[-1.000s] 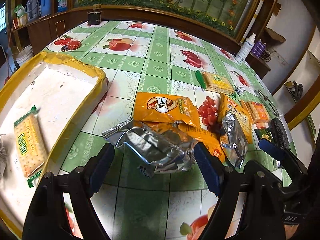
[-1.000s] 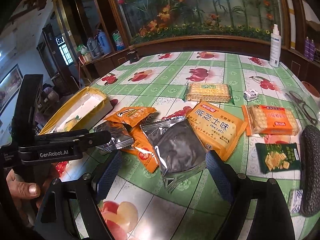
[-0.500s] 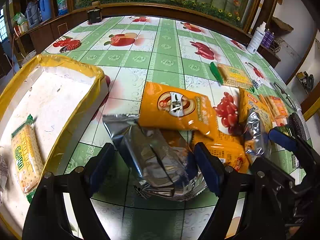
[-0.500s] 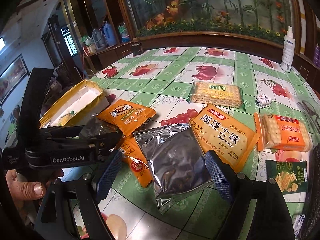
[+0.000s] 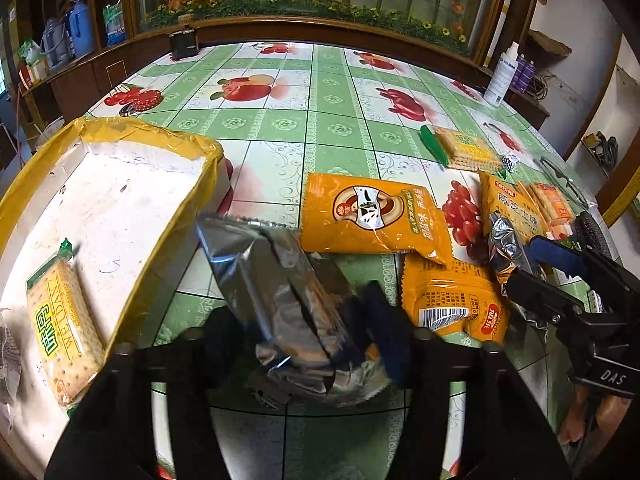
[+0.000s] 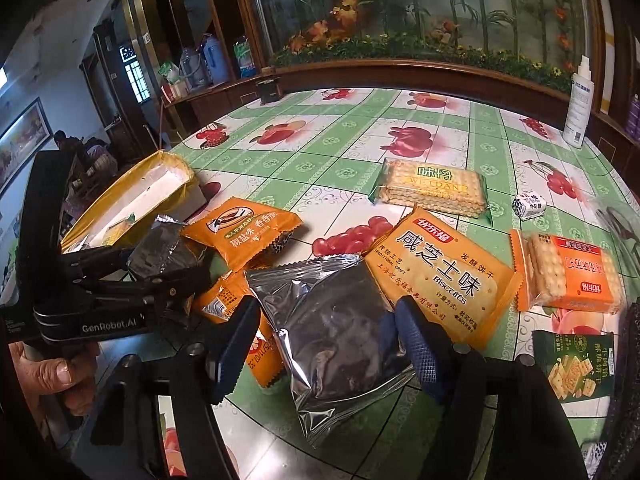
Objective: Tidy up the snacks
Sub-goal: 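Grasp a silver foil bag with left tool while right tool grasps another, then carry both silver foil bags to the yellow tray and release them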
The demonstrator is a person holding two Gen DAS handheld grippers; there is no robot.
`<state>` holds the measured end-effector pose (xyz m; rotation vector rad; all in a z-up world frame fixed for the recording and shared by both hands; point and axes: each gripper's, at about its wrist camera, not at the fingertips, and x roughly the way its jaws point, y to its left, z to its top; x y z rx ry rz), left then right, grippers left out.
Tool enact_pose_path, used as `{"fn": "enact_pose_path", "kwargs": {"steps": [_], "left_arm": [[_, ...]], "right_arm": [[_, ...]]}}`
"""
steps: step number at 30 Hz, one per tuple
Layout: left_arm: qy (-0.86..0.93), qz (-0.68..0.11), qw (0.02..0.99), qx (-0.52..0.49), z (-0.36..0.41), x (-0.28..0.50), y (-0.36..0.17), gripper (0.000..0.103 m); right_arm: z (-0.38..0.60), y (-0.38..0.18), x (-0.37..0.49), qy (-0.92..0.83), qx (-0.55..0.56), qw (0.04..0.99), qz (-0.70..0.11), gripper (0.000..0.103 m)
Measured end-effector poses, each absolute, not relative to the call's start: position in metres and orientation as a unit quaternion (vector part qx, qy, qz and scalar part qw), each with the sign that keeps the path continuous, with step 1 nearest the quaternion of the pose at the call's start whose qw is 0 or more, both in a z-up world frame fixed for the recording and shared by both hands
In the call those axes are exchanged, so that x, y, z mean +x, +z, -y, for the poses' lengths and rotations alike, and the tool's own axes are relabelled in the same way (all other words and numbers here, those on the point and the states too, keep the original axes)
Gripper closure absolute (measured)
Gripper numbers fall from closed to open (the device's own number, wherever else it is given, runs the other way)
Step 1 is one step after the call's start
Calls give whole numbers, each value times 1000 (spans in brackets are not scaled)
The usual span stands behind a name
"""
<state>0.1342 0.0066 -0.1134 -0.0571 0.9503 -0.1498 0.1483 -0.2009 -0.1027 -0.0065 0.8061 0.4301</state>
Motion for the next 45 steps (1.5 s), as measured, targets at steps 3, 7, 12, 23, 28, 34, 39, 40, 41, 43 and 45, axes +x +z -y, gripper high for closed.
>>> {"fn": "enact_pose_path", "kwargs": {"steps": [3, 7, 12, 23, 28, 34, 39, 40, 41, 43, 45], "left_arm": [[-85, -457, 885, -35, -10, 135, -113, 68], [-104, -454, 884, -38, -8, 130, -114, 70], [-116, -452, 884, -29, -8, 122, -113, 70], [-78, -458, 886, 7, -8, 125, -114, 63], [-73, -449, 890, 2, -13, 128, -115, 65], [-124, -439, 890, -11, -11, 119, -115, 71], [-151, -430, 890, -17, -6, 108, -109, 78], [-151, -430, 890, -16, -5, 106, -108, 79], [-154, -428, 890, -17, -5, 103, -105, 80], [-154, -425, 892, -14, -5, 99, -102, 81], [-157, -423, 892, -17, -6, 95, -99, 81]], "right_arm": [[205, -102, 147, 204, 7, 898, -390, 41], [210, -99, 142, 203, 14, 900, -385, 48], [209, -90, 135, 210, 15, 902, -378, 68], [210, -103, 153, 196, -20, 897, -395, 21], [205, -105, 153, 198, -31, 894, -401, 43], [215, -102, 140, 197, 6, 895, -400, 43], [229, -98, 128, 194, 41, 896, -396, 43], [232, -96, 127, 193, 46, 897, -395, 43], [233, -94, 123, 192, 49, 899, -392, 43], [235, -90, 118, 191, 53, 900, -388, 43], [236, -87, 114, 191, 58, 901, -385, 43]]}}
